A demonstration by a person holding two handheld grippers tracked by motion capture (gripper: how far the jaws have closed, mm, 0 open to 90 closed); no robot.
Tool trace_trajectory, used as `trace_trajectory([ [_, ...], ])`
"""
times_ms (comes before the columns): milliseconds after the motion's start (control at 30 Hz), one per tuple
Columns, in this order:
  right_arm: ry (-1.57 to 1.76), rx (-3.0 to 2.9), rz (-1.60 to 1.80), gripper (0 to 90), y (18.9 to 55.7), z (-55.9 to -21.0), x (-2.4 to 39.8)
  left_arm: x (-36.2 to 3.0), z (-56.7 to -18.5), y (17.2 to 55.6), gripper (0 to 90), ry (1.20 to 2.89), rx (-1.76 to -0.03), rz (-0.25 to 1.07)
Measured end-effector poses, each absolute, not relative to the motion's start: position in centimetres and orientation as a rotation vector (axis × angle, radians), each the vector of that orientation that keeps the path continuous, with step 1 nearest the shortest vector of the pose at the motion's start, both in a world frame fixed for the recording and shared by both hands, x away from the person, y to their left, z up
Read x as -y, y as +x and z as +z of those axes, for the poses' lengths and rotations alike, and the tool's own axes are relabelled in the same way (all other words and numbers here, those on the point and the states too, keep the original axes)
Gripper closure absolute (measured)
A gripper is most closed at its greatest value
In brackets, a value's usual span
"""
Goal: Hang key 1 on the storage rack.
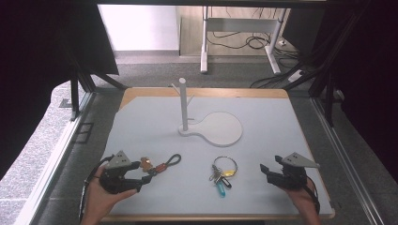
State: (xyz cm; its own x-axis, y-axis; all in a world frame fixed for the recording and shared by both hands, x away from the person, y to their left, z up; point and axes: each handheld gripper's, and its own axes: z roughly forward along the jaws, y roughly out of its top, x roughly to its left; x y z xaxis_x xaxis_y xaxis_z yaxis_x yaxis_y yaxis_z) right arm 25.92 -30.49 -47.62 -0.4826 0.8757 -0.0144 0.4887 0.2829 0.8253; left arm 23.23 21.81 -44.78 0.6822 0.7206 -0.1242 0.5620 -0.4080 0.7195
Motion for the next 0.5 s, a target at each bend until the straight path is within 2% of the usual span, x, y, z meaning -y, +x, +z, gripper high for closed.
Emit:
trace_trajectory([
  [400,1.245,-2.080,1.147,30.5,25.5,-47.9,32.3,-22.0,-44.5,23.5,30.5,2.071,-1.004,0.256],
  [500,1.238,-2.075,1.193,30.5,25.2,-47.8,32.7,-21.9,-44.3,23.7,30.5,2.090,-1.035,0.291],
])
